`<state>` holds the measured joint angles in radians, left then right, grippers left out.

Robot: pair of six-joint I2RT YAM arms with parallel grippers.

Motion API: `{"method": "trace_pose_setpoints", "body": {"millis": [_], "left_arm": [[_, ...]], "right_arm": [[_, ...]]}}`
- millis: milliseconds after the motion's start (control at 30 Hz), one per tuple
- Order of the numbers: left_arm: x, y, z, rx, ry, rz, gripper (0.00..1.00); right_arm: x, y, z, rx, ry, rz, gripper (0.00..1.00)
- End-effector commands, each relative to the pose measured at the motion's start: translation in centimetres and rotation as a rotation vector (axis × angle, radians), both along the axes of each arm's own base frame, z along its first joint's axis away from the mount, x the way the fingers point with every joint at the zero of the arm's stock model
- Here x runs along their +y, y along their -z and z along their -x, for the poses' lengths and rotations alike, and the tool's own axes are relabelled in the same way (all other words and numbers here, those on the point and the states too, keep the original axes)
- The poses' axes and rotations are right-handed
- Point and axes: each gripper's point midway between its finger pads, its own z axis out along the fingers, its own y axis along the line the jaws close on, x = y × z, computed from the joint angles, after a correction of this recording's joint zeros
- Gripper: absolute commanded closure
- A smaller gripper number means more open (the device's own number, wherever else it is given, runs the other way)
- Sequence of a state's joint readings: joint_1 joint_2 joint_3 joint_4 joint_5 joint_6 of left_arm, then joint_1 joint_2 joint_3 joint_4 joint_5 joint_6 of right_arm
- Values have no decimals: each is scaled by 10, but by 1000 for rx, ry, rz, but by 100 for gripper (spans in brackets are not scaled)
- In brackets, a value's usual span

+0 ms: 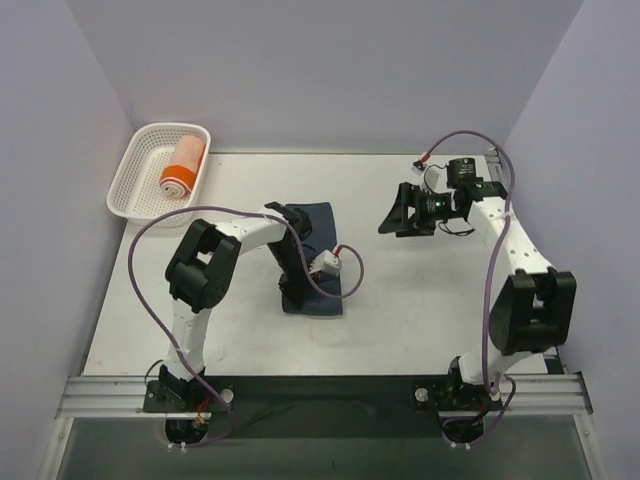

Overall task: Roll the towels
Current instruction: Roll the towel

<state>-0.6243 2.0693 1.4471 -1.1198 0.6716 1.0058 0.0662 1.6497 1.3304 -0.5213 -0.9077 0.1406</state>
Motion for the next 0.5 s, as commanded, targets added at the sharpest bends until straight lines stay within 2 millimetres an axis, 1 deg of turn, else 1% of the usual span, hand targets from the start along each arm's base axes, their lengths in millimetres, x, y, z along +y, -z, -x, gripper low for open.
{"method": "trace_pose_setpoints", "body": {"millis": [0, 33, 67, 100, 133, 167, 233, 267, 333, 367, 400, 433, 467], "left_arm": [[16, -3, 11, 243, -43, -25, 83], [19, -1, 7, 267, -56, -28, 83], [17, 4, 0, 287, -56, -23, 83], [18, 3, 2, 324, -64, -33, 83], [20, 6, -1, 334, -69, -38, 83], [20, 14, -1, 353, -67, -51, 83], [19, 18, -7, 350, -62, -61, 82], [20, 24, -7, 366, -64, -72, 82], [20, 27, -10, 365, -59, -86, 80], [22, 32, -10, 371, -56, -97, 80], [24, 34, -11, 369, -50, -112, 79], [26, 35, -11, 363, -46, -119, 79], [27, 37, -11, 360, -44, -126, 78]], "right_arm": [[-22, 0, 63, -122, -166, 182, 33], [-23, -5, 73, -158, -189, 186, 35], [-23, -20, 83, -260, -219, 194, 38], [-22, -20, 93, -280, -239, 194, 39], [-19, -25, 100, -309, -260, 194, 40], [-10, -32, 112, -372, -325, 198, 43], [1, -29, 124, -411, -409, 244, 44], [19, -23, 137, -429, -516, 261, 45], [28, -11, 139, -456, -599, 321, 46], [35, -1, 140, -447, -646, 344, 46], [48, 2, 147, -477, -721, 361, 47], [54, 5, 137, -531, -735, 420, 47], [61, 13, 133, -540, -765, 451, 46]]}}
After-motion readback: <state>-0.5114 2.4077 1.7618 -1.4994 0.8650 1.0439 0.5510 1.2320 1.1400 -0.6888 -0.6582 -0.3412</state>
